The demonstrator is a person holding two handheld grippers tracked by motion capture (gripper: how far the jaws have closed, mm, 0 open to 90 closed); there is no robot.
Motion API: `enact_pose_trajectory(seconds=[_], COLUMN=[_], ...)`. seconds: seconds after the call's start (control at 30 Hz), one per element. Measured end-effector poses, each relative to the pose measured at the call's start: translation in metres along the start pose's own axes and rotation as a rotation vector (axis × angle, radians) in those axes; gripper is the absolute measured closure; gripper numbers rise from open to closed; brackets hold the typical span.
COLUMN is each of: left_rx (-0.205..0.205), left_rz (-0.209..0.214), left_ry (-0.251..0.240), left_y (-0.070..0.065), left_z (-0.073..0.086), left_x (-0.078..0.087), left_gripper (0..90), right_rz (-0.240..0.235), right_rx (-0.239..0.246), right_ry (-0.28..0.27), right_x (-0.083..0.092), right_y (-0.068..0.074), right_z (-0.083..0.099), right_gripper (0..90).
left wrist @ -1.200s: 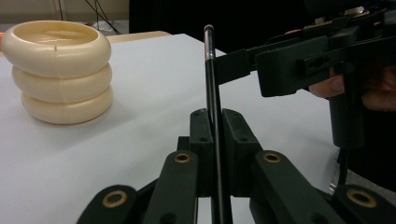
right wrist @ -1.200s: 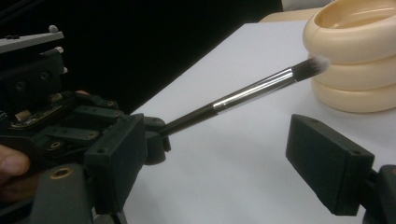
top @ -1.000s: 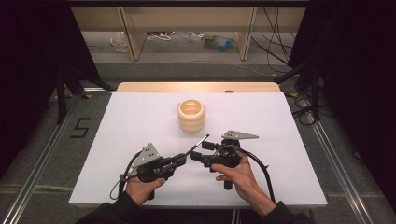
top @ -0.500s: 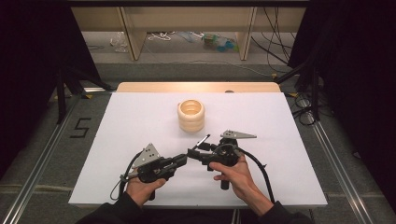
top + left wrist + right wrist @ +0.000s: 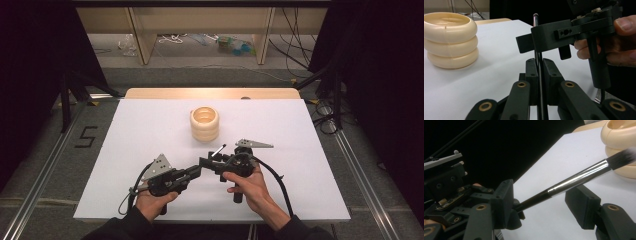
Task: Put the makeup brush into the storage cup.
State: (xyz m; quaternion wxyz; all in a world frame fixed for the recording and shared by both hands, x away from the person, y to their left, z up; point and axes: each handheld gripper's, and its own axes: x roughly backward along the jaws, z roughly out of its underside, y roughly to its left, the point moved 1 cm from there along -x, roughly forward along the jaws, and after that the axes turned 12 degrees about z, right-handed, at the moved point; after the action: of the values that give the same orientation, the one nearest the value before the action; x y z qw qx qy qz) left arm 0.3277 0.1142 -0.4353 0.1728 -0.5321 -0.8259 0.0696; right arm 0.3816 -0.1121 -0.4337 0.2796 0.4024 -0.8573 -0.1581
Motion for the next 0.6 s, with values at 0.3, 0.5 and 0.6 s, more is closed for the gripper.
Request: enact_pose_trajectory(seconds=[0.3, 0.5, 0.6], left_rx=[0.002, -0.012, -0.015], left_rz=[0.008, 0.009, 0.012], left_ry=[-0.005, -0.007, -0.005], left_y=[-0.0020, -0.0011, -0.0008], left_z=[-0.0002, -0.0009, -0.0009], left_x=[-0.0004, 0.0003, 0.0002], left_gripper=[83.3, 83.4, 83.4], right_rz=[-0.020, -0.033, -0.039], right_rx=[-0.029, -0.063, -0.066], right_ry=[-0.006, -0.010, -0.010], right_x=[0.0012, 0.0014, 0.0007], right_y=[-0.0003, -0.0030, -0.0049], right_z=[-0.0010, 0.0002, 0.0012], right_gripper=[48.2, 53.3, 56.0])
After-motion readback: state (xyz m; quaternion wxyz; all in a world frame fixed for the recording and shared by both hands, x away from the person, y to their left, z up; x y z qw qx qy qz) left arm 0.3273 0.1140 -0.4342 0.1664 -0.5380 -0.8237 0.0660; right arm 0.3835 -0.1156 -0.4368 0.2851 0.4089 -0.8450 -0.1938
